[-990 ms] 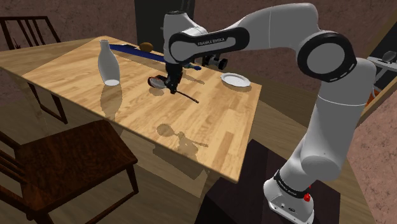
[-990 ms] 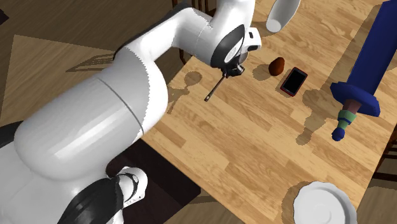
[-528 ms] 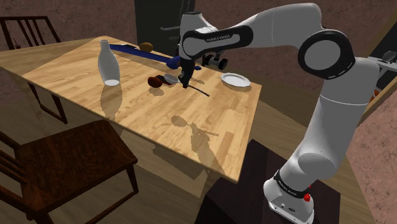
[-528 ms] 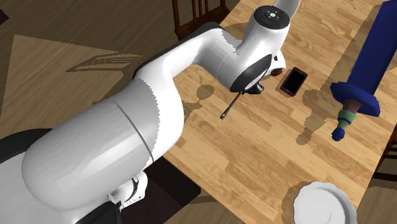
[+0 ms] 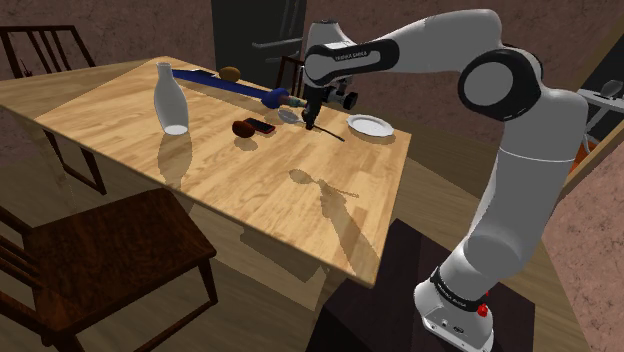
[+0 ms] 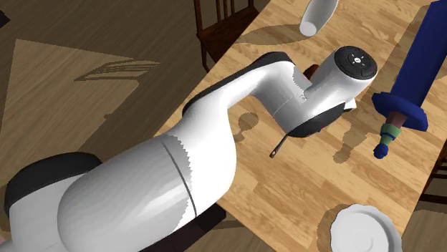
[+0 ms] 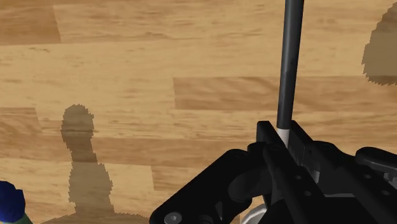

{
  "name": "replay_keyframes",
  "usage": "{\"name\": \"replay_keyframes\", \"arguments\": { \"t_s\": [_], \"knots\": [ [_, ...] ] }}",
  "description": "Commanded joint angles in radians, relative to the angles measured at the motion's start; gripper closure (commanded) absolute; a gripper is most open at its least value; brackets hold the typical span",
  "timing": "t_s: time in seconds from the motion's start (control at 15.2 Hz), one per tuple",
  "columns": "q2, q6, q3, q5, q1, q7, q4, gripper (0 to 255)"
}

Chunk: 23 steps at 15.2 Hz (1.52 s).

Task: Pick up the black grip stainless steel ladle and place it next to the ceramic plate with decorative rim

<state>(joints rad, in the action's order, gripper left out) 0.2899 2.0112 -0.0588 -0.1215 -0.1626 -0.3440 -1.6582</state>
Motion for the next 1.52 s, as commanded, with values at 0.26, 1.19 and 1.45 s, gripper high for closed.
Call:
{"name": "replay_keyframes", "arguments": {
  "t_s": [0.26,1.19,1.45],
  "knots": [
    [0.057,-0.017,0.037,0.020,-0.078,-0.126,0.086,255],
    [0.177,0.041,0.070,0.042,-0.164,-0.246,0.158,255],
    [0.192,0.087,0.070,0.040,-0.164,-0.242,0.127,255]
  ]
}}
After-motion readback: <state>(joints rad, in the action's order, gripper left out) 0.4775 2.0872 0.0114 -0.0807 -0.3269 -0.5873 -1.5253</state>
